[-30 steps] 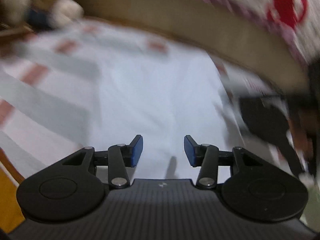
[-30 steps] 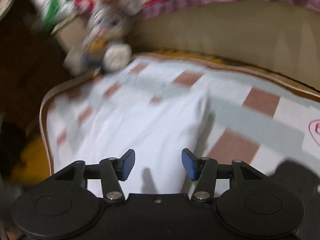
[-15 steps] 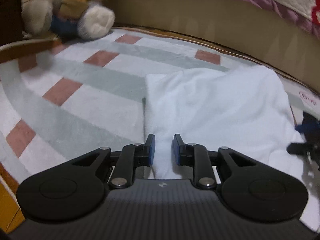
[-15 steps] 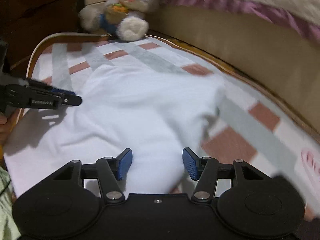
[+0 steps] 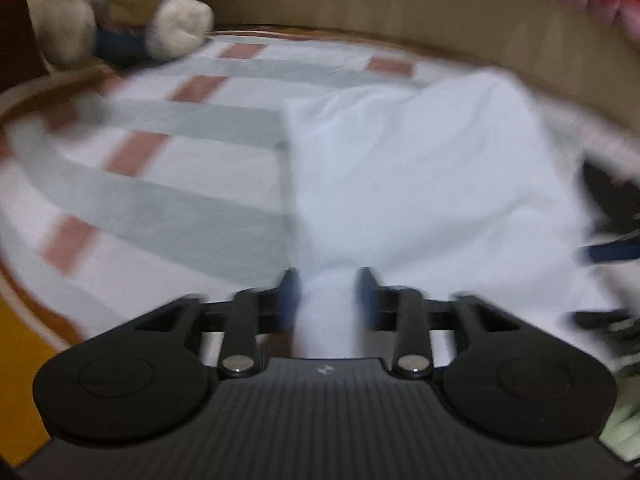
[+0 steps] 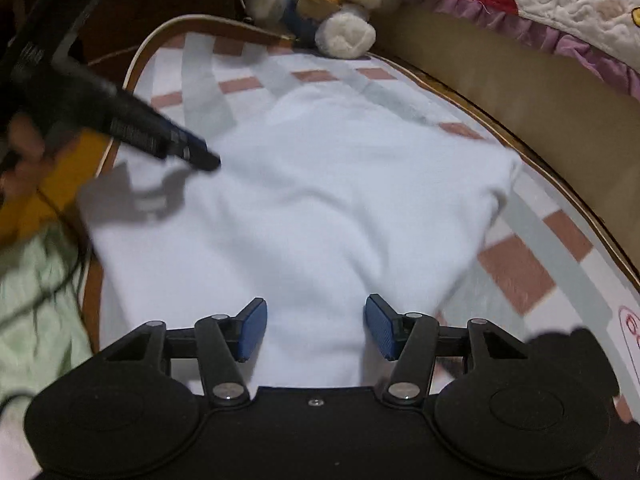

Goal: Fold clothes

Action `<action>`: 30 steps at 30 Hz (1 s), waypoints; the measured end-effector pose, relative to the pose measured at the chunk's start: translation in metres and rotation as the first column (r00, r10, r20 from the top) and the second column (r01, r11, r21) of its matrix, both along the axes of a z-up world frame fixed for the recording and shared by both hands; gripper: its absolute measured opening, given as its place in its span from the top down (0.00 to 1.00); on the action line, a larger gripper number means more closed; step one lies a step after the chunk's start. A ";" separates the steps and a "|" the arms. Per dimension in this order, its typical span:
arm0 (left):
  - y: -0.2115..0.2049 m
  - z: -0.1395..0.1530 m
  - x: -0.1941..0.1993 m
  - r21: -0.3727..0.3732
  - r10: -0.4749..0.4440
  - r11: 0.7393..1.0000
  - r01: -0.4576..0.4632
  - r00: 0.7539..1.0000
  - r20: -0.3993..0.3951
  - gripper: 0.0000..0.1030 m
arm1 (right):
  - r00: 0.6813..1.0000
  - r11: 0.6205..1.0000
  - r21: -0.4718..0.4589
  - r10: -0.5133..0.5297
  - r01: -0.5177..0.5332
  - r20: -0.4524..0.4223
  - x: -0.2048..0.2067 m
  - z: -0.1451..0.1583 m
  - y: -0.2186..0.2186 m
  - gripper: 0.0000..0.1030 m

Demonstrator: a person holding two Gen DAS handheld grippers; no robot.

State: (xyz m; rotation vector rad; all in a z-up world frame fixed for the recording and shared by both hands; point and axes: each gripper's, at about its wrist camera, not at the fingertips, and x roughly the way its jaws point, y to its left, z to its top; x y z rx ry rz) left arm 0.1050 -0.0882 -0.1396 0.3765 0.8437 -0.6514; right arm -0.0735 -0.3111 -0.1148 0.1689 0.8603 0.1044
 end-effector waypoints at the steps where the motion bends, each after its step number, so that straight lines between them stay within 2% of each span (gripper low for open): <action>1: 0.002 0.000 -0.003 0.029 -0.008 1.000 0.007 1.000 0.019 0.47 | 1.000 1.000 0.020 -0.003 0.003 -0.017 -0.004 -0.003 -0.001 0.42; 4: 0.020 -0.001 0.000 -0.004 0.029 1.000 -0.030 0.993 -0.114 0.48 | 0.998 0.997 0.080 -0.009 0.015 -0.069 -0.015 -0.012 -0.006 0.43; 5: 0.024 -0.001 -0.004 0.010 0.025 1.000 -0.024 0.993 -0.113 0.48 | 0.996 0.995 0.100 -0.011 0.019 -0.087 -0.019 -0.014 -0.007 0.43; 7: 0.028 0.000 -0.015 0.067 0.010 0.998 -0.005 0.997 -0.074 0.47 | 0.994 0.976 0.211 -0.041 0.062 -0.099 -0.035 -0.017 -0.024 0.42; 9: 0.030 0.005 -0.024 0.080 -0.004 0.997 0.007 0.999 -0.046 0.48 | 0.992 0.940 0.325 -0.069 0.101 -0.110 -0.051 -0.021 -0.039 0.42; 11: 0.031 0.015 -0.030 0.061 -0.013 0.998 0.014 1.000 -0.016 0.50 | 0.989 0.892 0.432 -0.085 0.130 -0.120 -0.064 -0.028 -0.047 0.41; 14: 0.038 0.034 -0.043 -0.067 -0.065 0.995 0.067 0.997 0.032 0.49 | 0.988 0.838 0.527 -0.087 0.144 -0.131 -0.063 -0.037 -0.043 0.40; 17: 0.041 0.047 -0.052 -0.195 -0.113 0.973 0.121 0.992 0.051 0.48 | 0.985 0.810 0.564 -0.089 0.158 -0.148 -0.049 -0.044 -0.034 0.38; 19: 0.038 0.048 -0.057 -0.214 -0.151 0.963 0.163 0.986 0.072 0.48 | 0.983 0.787 0.593 -0.103 0.173 -0.151 -0.039 -0.047 -0.030 0.36; 20: 0.035 0.048 -0.060 -0.208 -0.172 0.960 0.187 0.981 0.087 0.48 | 0.982 0.774 0.607 -0.108 0.182 -0.156 -0.035 -0.048 -0.030 0.43; 21: 0.032 0.047 -0.065 -0.203 -0.196 0.956 0.213 0.975 0.103 0.48 | 0.980 0.761 0.621 -0.112 0.190 -0.162 -0.030 -0.049 -0.030 0.55; 22: 0.029 0.047 -0.069 -0.199 -0.221 0.950 0.242 0.968 0.118 0.48 | 0.980 0.754 0.628 -0.107 0.190 -0.167 -0.026 -0.048 -0.030 0.77; 25: 0.021 0.051 -0.091 -0.190 -0.325 0.916 0.353 0.931 0.164 0.47 | 0.985 0.701 0.692 -0.114 0.174 -0.132 -0.021 -0.034 -0.039 0.78; 27: 0.019 0.053 -0.112 -0.168 -0.424 0.872 0.461 0.880 0.215 0.41 | 0.986 0.664 0.730 -0.122 0.166 -0.114 -0.020 -0.023 -0.043 0.79; 29: 0.010 0.053 -0.125 -0.144 -0.478 0.847 0.512 0.851 0.218 0.40 | 0.987 0.653 0.740 -0.125 0.159 -0.102 -0.019 -0.011 -0.043 0.79; 30: 0.006 0.050 -0.126 -0.129 -0.485 0.847 0.516 0.848 0.212 0.40 | 0.988 0.656 0.739 -0.123 0.154 -0.097 -0.017 -0.006 -0.042 0.79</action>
